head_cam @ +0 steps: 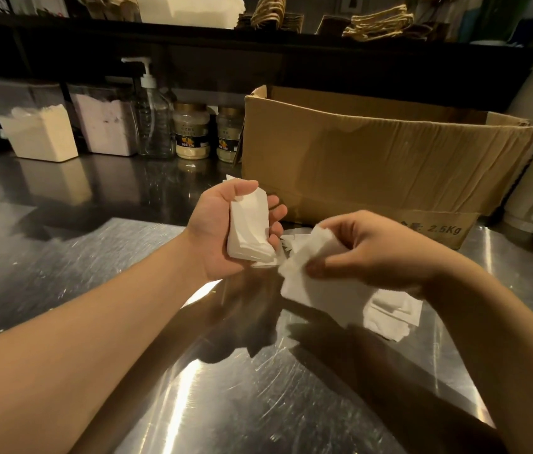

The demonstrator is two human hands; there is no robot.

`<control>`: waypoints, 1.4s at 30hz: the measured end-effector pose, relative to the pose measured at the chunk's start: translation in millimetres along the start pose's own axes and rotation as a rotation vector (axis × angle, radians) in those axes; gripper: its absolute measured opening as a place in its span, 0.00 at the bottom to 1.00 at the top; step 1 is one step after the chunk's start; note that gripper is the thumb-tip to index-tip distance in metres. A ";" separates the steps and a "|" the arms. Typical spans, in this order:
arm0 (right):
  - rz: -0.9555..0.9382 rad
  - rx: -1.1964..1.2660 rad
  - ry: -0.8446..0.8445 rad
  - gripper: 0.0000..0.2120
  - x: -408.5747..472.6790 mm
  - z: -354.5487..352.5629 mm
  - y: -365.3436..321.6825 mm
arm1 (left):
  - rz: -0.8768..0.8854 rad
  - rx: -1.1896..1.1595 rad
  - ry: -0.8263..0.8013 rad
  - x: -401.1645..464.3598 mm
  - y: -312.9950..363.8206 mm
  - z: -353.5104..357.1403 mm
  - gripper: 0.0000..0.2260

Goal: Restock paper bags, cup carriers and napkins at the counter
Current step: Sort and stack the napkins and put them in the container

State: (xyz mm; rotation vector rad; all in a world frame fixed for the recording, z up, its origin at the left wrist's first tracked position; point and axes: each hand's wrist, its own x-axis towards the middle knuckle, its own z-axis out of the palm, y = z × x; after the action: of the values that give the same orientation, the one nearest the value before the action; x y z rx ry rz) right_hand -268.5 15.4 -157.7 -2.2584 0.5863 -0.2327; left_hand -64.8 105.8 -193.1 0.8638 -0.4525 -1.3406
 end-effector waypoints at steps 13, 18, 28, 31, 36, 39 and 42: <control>0.114 0.841 0.326 0.14 12.5 27.1 -4.5 | -0.025 0.285 -0.124 -3.9 -9.7 7.2 0.19; 0.158 0.945 0.438 0.12 14.5 35.0 -3.7 | -0.017 0.294 -0.154 -7.4 -9.5 11.9 0.28; 0.132 0.751 0.498 0.07 16.2 41.4 -3.0 | 0.000 0.402 -0.065 -10.2 -11.4 13.0 0.25; 0.071 0.647 0.549 0.04 15.0 39.5 -2.9 | -0.034 0.416 -0.049 -7.8 -11.0 13.7 0.28; 0.097 0.821 0.434 0.03 10.8 21.8 -7.9 | -0.049 0.353 -0.039 -5.9 -7.7 10.3 0.26; 0.066 0.788 0.304 0.05 6.4 16.9 -9.1 | -0.070 0.377 -0.048 -6.5 -7.5 9.0 0.28; 0.011 0.683 0.338 0.03 8.3 25.8 -7.3 | -0.069 0.419 -0.070 -5.8 -10.1 10.4 0.27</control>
State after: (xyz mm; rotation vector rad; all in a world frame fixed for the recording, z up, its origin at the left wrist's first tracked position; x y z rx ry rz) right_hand -250.0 32.4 -170.1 -1.5611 0.5809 -0.7041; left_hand -80.2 108.5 -193.2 1.1866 -0.7828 -1.3645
